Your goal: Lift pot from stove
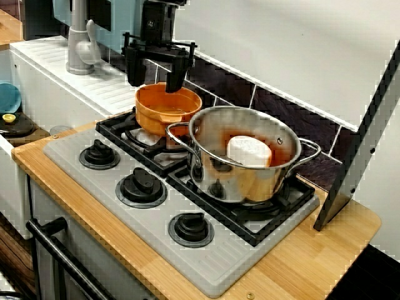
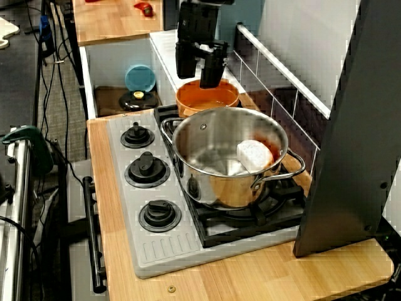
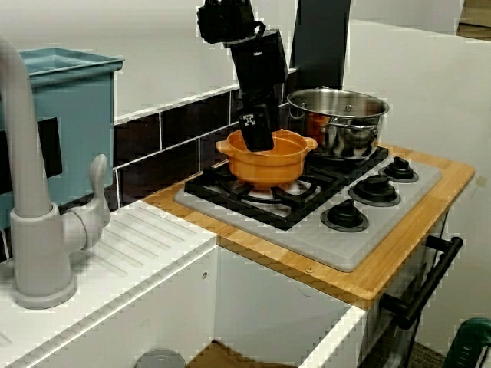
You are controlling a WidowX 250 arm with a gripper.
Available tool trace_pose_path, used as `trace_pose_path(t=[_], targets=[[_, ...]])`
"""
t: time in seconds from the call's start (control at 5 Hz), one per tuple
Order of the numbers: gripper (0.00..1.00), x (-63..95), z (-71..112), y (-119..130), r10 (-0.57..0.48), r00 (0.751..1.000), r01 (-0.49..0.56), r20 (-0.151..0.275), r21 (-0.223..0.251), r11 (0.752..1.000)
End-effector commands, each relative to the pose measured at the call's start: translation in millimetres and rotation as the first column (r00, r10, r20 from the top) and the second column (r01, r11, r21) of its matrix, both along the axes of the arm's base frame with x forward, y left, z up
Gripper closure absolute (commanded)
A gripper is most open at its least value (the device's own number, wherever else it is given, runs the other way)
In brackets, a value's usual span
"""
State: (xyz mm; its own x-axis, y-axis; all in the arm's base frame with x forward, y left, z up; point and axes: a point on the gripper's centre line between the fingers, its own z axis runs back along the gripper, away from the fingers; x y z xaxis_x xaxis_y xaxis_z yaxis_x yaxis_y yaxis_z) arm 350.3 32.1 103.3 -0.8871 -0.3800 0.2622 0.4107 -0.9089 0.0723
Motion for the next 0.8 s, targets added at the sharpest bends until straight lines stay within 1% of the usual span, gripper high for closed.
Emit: trace_pose_path(t=[0.0, 0.2, 0.4, 0.6], targets=[[0.00, -2.6, 40.6, -1, -0.050, 0.999, 0.050, 0.012, -0.020, 0.999], [0.00, -4.0, 48.3, 7, -0.047, 0.999, 0.047, -0.009, -0.030, 0.998], [0.00, -8.4, 43.5, 21, -0.028, 0.999, 0.027, -0.027, -0.031, 0.999], [0.00, -13.5, 33.3, 27, -0.011, 1.000, 0.011, -0.024, -0.013, 1.000]])
